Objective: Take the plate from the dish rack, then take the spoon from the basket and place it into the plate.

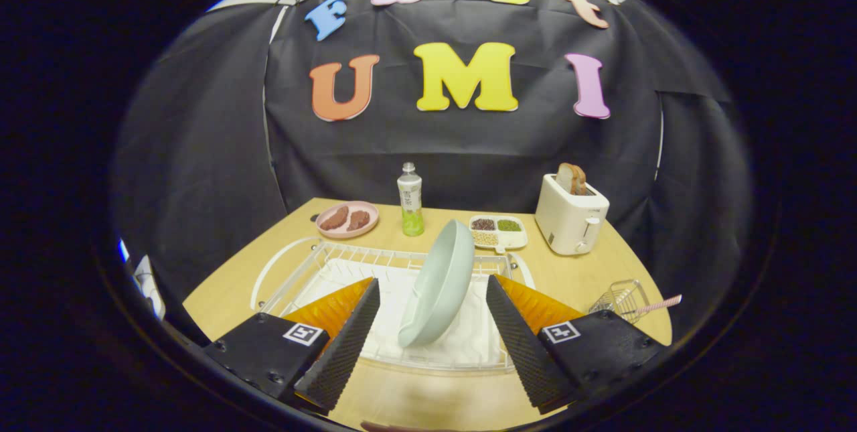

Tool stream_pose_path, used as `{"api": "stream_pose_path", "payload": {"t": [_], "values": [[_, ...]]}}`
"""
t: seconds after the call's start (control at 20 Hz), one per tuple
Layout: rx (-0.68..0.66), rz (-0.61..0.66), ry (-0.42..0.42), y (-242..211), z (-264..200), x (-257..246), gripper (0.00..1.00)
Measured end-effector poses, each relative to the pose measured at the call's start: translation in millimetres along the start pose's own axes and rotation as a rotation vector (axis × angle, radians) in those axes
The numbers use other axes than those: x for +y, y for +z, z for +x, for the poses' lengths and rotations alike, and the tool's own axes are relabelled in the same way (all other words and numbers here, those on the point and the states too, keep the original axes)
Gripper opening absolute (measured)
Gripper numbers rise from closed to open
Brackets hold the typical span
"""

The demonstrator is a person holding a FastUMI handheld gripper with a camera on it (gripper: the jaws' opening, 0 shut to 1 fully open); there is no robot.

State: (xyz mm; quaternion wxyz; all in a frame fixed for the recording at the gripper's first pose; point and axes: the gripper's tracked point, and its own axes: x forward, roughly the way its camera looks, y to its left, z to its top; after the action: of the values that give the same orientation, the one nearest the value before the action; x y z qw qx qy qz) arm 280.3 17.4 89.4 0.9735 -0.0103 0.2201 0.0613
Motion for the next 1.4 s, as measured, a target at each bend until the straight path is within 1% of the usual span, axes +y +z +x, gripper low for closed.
{"api": "stream_pose_path", "payload": {"t": [0.05, 0.2, 0.25, 0.3, 0.35, 0.45, 0.65, 0.7, 0.75, 0.8, 0.85, 0.9, 0.95, 1.05, 1.25, 1.4], "values": [[0.038, -0.012, -0.019, 7.7, 5.0, -5.5, 1.0], [0.222, -0.045, 0.009, 18.6, 18.7, 1.4, 1.0], [0.284, -0.064, 0.011, 19.3, 20.1, 2.2, 0.99], [0.356, -0.097, -0.002, 19.7, 21.2, 0.6, 0.92], [0.41, -0.112, -0.032, 22.8, 16.2, -2.6, 0.86], [0.53, -0.116, -0.074, 16.9, 20.3, -5.5, 0.8], [0.685, -0.12, -0.17, 14.3, 28.9, -18.4, 0.62], [0.693, -0.12, -0.176, 15.5, 35.4, -17.4, 0.56], [0.697, -0.114, -0.199, 17.2, 45.3, -15.9, 0.53], [0.71, -0.116, -0.232, 19.1, 48.8, -17.5, 0.46], [0.735, -0.119, -0.278, 17.3, 47.8, -20.7, 0.38], [0.763, -0.143, -0.332, 18.5, 44.7, -24.4, 0.34], [0.778, -0.175, -0.377, 19.4, 46.4, -27.3, 0.26], [0.78, -0.193, -0.431, 20.7, 47.0, -20.0, 0.23], [0.732, -0.265, -0.508, 27.4, 43.2, -0.1, 0.17], [0.685, -0.275, -0.565, 33.1, 39.1, 12.0, 0.16]]}}
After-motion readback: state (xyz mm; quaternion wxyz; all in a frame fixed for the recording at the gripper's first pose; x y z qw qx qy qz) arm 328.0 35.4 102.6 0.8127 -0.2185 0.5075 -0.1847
